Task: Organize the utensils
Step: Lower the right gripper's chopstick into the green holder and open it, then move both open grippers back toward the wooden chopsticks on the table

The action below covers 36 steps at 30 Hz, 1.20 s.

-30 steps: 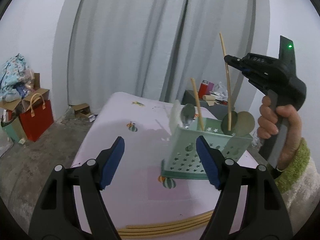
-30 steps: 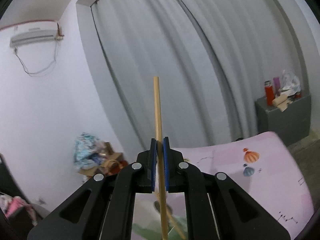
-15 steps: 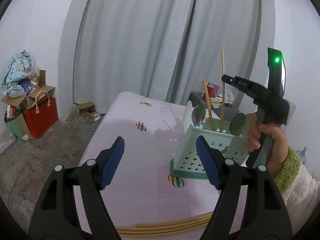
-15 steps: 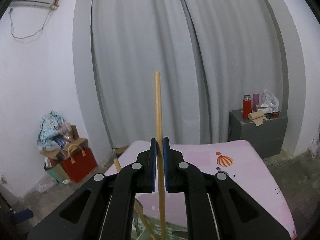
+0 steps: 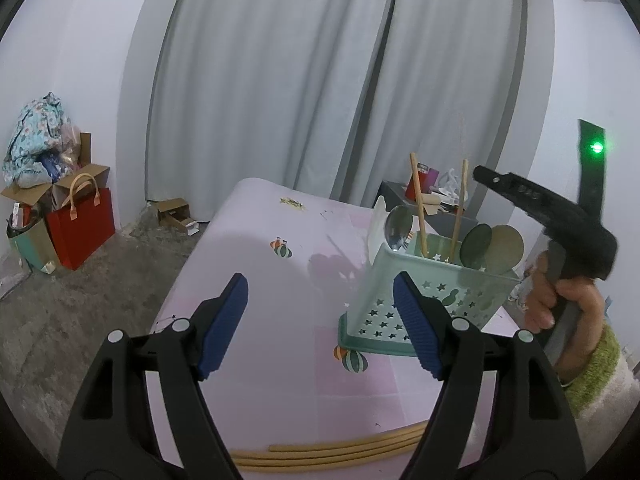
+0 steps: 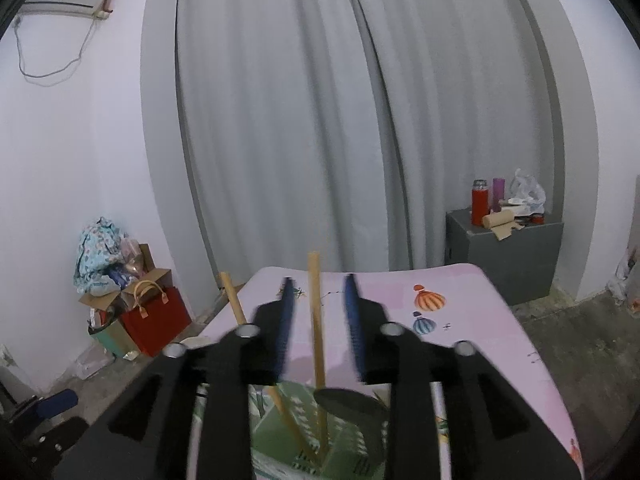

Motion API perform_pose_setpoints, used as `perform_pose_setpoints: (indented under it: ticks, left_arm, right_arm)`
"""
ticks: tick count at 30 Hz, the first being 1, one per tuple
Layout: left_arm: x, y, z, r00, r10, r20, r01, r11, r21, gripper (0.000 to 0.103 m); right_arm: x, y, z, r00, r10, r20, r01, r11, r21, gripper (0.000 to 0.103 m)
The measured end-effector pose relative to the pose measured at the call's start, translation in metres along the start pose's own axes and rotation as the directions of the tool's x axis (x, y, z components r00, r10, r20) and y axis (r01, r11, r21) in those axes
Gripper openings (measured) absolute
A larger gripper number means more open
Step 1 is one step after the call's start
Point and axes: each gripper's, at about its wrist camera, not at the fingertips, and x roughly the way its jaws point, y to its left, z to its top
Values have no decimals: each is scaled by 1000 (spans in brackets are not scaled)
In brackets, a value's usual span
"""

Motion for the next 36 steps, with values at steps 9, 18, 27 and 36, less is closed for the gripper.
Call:
perform_pose_setpoints:
  ticks: [9,18,27,36]
  left_arm:
    - [-2,-4,-5,999,14,-29,-14,1000,-13,72]
    - [-9,-13,-15,997,30,-64,-31,1000,-3,74]
    - [-3,-8,-53,969,58,-239,-54,998,23,77]
    - [6,-11,-101,901,11,-435,-14,1000,-6,73]
  right_arm:
    - [-71,8,6,996,2,92,5,997,-81,57]
    - [-115,9,-30,999,25,-33,-29,993,-111,76]
    - [-102,-4,-133,898,-58,-435,35,998,-61,88]
    - [-88,-8,-182,814,-74,-577,59,997,-46,93]
